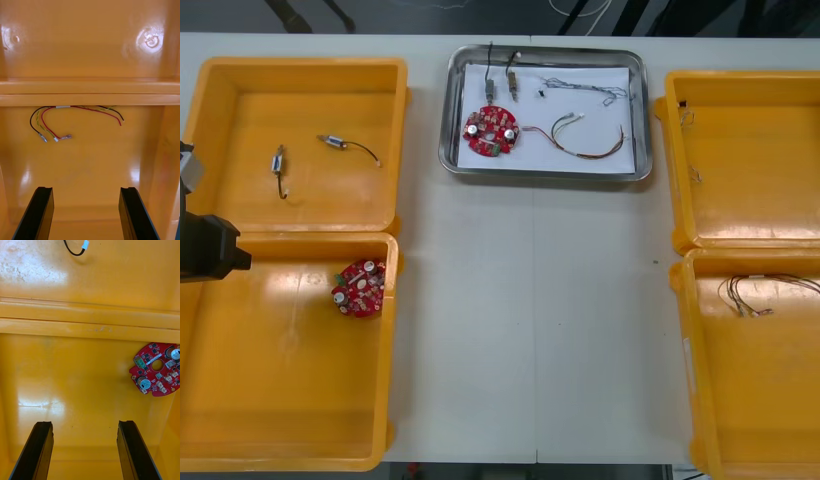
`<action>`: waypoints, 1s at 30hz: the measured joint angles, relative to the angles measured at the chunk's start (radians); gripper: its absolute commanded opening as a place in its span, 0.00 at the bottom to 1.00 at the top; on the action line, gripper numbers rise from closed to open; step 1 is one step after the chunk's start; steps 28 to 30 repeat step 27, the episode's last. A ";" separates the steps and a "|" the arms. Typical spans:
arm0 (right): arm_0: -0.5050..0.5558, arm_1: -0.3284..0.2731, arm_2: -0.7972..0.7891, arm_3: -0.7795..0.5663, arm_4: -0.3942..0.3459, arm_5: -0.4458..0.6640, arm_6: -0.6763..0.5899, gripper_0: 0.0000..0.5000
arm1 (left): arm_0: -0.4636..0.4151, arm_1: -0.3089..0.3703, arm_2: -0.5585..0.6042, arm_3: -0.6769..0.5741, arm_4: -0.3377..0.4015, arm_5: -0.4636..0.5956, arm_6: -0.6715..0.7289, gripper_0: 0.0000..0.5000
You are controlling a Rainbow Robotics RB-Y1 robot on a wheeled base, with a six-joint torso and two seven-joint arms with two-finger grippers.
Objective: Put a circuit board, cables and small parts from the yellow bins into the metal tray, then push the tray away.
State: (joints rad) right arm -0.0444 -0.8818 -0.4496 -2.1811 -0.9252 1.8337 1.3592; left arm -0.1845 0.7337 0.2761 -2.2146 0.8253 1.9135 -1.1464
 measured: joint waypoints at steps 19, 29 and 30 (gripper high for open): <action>0.000 0.000 0.000 0.000 -0.014 -0.004 0.000 1.00 | 0.000 0.000 0.000 0.000 0.000 0.000 0.000 1.00; 0.000 0.000 0.000 0.000 -0.014 -0.004 0.000 1.00 | 0.000 0.000 0.000 0.000 0.000 0.000 0.000 1.00; 0.000 0.000 0.000 0.000 -0.014 -0.004 0.000 1.00 | 0.000 0.000 0.000 0.000 0.000 0.000 0.000 1.00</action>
